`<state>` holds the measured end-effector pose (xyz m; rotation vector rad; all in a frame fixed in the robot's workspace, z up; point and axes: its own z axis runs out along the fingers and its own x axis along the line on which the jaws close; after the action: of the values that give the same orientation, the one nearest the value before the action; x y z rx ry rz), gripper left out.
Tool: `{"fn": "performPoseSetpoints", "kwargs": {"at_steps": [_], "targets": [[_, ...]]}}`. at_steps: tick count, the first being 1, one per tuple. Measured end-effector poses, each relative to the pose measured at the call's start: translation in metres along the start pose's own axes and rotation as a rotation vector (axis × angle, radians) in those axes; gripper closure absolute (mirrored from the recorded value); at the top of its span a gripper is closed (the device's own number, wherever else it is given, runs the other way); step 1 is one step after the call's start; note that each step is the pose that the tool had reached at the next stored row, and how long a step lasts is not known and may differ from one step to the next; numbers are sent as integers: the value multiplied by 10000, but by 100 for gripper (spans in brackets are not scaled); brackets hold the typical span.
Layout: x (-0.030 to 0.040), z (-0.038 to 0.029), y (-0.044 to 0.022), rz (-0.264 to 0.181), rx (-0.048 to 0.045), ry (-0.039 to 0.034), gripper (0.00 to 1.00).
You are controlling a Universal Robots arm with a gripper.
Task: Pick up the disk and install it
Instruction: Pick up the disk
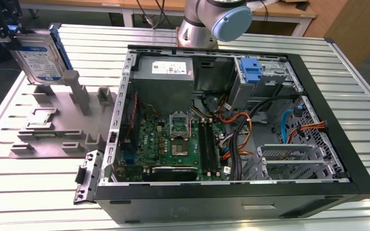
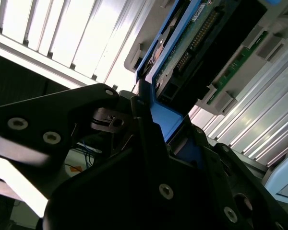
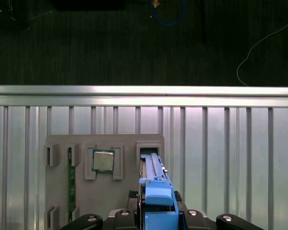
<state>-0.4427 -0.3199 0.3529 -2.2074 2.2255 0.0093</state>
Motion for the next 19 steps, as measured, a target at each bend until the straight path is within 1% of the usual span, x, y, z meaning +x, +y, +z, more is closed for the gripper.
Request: {"fn": "performPoseSetpoints", "kwargs": {"at_steps": [19], "targets": [[0,-57,0,0,0,0,63]]}}
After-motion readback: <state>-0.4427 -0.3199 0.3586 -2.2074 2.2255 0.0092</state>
